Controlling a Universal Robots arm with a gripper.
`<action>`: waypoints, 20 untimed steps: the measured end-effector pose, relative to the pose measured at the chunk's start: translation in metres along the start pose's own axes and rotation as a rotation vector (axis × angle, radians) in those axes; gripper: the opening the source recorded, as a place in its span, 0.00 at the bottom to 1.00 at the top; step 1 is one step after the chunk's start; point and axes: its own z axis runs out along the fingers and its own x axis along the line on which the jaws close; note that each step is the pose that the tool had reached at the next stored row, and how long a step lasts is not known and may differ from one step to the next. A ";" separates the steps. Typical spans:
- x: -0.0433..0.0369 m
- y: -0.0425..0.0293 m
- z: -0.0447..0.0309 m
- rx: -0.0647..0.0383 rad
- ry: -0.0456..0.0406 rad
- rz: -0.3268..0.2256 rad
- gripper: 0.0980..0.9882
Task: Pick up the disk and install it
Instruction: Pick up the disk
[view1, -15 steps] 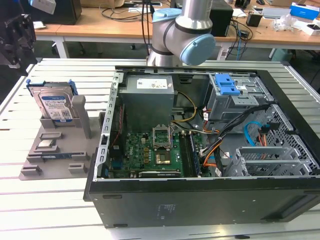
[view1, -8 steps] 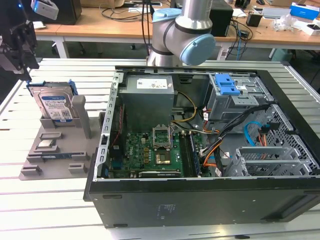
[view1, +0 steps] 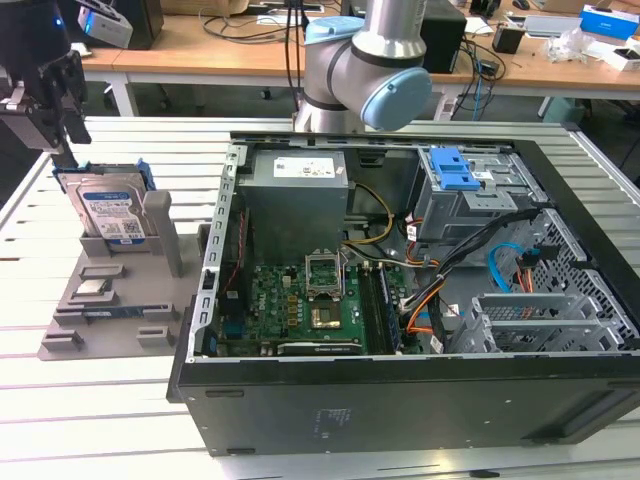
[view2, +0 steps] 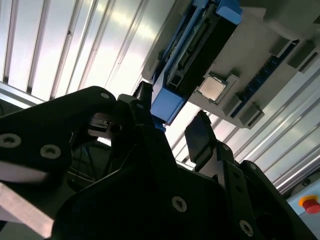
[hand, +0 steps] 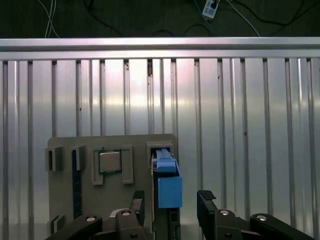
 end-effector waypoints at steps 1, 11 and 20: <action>0.0001 -0.0002 0.0046 0.000 0.0000 0.000 0.50; 0.0005 -0.0025 0.0249 0.000 0.0009 -0.004 0.50; 0.0007 -0.0040 0.0367 0.000 0.0012 -0.006 0.50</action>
